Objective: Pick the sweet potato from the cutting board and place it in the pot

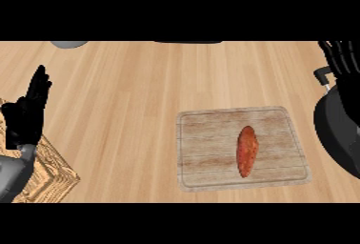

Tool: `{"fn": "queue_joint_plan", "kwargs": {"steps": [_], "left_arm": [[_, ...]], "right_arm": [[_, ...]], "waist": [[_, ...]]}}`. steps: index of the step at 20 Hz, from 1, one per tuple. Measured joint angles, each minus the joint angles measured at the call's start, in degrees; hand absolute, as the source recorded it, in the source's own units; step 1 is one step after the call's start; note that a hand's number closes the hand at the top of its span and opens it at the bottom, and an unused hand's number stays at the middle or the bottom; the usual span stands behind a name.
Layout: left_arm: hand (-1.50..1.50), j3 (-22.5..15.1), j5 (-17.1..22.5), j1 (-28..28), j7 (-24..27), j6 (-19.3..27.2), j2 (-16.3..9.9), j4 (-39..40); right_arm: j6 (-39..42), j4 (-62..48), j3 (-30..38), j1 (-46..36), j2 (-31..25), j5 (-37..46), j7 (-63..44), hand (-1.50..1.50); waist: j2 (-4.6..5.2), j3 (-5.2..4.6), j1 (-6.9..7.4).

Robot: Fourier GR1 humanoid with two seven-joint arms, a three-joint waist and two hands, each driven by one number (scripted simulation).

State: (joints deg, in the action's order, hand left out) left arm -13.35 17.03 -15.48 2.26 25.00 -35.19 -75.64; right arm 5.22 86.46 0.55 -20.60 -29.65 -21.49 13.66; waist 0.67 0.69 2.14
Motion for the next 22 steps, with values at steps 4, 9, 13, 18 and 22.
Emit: {"fn": "queue_joint_plan", "kwargs": {"steps": [4,9,13,18,22], "left_arm": [[0.0,1.5,1.2,0.3,-1.6,-0.6,1.3,-3.4],[0.0,1.9,4.8,-0.6,-3.7,-1.9,4.1,-7.4],[0.0,1.9,5.9,-0.1,-5.4,-2.2,5.9,-9.8],[0.0,3.1,5.4,1.8,-8.2,-2.3,6.6,-13.5],[0.0,4.0,4.7,2.2,-8.3,-2.7,7.4,-13.4]], "right_arm": [[2.5,-9.0,0.4,-2.1,1.5,0.9,2.5,1.5],[0.5,-17.6,-1.7,-1.3,-2.7,11.1,6.3,-1.5],[-2.2,-27.0,-1.0,0.0,1.5,14.3,16.9,-1.5],[1.6,-30.3,0.0,-0.8,1.3,15.5,24.7,-1.5],[6.0,-26.0,-1.8,-0.8,-1.8,17.1,20.8,-1.5]], "waist": [[-0.35,-0.4,-0.6],[-0.17,-0.78,-0.41],[-0.2,-0.61,-0.64],[-0.53,-0.6,-1.38],[-0.73,-0.64,-2.02]]}}
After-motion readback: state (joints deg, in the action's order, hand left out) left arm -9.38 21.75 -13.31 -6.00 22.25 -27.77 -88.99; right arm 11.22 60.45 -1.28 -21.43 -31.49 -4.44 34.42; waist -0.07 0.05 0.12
